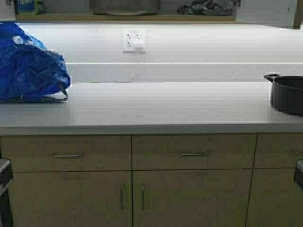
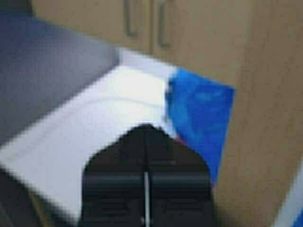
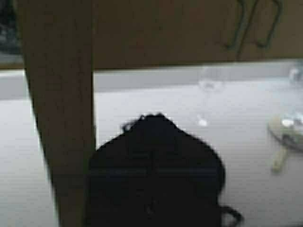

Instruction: Open the cabinet, put the pot inside, then close it

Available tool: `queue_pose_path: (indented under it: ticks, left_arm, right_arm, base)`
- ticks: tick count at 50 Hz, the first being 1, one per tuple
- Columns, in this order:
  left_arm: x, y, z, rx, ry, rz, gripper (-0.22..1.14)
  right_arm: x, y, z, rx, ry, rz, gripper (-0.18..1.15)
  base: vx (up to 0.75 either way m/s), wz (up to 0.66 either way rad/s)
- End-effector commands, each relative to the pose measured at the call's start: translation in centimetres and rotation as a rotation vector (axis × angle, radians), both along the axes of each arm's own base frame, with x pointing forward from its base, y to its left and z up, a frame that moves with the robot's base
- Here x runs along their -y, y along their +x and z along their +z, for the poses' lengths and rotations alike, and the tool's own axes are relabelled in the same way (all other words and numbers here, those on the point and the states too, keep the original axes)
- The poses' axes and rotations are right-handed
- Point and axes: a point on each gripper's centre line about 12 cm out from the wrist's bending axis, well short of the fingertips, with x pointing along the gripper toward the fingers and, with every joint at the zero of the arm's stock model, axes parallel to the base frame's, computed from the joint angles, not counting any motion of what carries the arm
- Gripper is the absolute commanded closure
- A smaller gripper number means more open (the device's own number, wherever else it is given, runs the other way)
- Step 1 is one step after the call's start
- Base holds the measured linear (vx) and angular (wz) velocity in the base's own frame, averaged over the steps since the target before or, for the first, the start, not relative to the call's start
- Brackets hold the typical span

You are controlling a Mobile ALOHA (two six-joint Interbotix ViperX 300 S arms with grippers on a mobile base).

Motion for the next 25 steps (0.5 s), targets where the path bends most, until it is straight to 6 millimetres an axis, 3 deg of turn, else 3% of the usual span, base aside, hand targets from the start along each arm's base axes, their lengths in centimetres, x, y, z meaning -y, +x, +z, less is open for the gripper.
queue_pose_path:
  ticks: [1,14,25]
  left_arm:
    - [5.7,-0.7,3.4,0.066,0.037,-0.09,0.89]
    - [13.8,-4.8,5.0,0.108,0.059,-0.216,0.89]
    - [19.1,-10.7,3.1,0.075,0.077,-0.306,0.89]
  right_arm:
    - [-3.8,-1.2,2.5,0.069,-0.008,0.086,0.9]
    - [-10.9,-3.4,3.9,0.105,-0.007,0.258,0.9]
    - [-14.2,-8.2,1.9,0.068,0.02,0.361,0.9]
  base:
    - [0.0,0.0]
    - [0.0,0.0]
    - [0.01,0.01]
